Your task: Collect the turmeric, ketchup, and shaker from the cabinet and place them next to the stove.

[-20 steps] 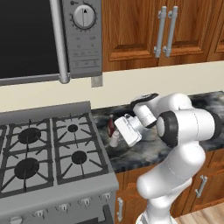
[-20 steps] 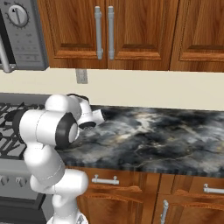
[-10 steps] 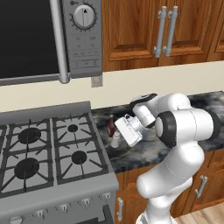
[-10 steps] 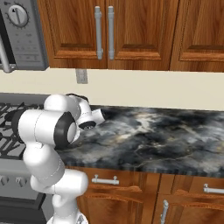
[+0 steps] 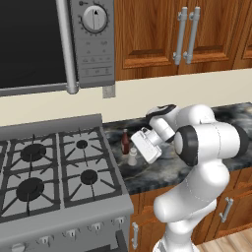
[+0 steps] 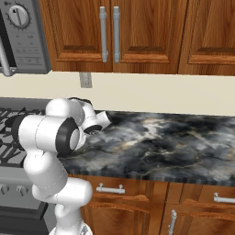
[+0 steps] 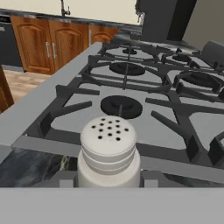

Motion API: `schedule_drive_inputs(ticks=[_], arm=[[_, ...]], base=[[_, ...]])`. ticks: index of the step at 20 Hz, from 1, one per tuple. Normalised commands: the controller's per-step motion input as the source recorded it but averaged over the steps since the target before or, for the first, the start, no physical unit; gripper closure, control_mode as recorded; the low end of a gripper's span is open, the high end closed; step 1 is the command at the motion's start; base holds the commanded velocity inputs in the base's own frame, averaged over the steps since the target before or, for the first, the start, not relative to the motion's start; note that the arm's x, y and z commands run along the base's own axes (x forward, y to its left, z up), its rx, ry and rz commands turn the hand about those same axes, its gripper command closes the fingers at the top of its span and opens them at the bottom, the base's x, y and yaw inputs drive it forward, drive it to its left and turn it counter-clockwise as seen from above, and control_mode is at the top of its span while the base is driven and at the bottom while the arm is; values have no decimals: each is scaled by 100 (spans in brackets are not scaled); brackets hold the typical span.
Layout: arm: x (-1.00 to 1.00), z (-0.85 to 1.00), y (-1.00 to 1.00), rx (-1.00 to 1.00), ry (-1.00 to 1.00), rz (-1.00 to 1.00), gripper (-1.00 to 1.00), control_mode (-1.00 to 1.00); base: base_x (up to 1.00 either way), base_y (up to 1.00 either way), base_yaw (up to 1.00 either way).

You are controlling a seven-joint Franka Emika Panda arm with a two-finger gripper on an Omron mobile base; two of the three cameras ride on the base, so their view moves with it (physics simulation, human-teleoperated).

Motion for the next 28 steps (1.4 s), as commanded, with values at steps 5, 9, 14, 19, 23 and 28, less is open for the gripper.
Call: schedule_drive_inputs(ticks=[5,9,14,19,23,28], arm=[[11,-6,-4,-1,0,0,100,-100],[15,-13,-1,0,0,0,100,-100],[13,-16,0,0,0,0,100,-100],[8,-20,0,0,0,0,100,-100],[14,-15,0,0,0,0,100,-100],[19,-8,-1,0,0,0,100,-100]], base=[[0,0,0],[0,0,0],[0,0,0],[0,0,0],[0,0,0],[0,0,0]])
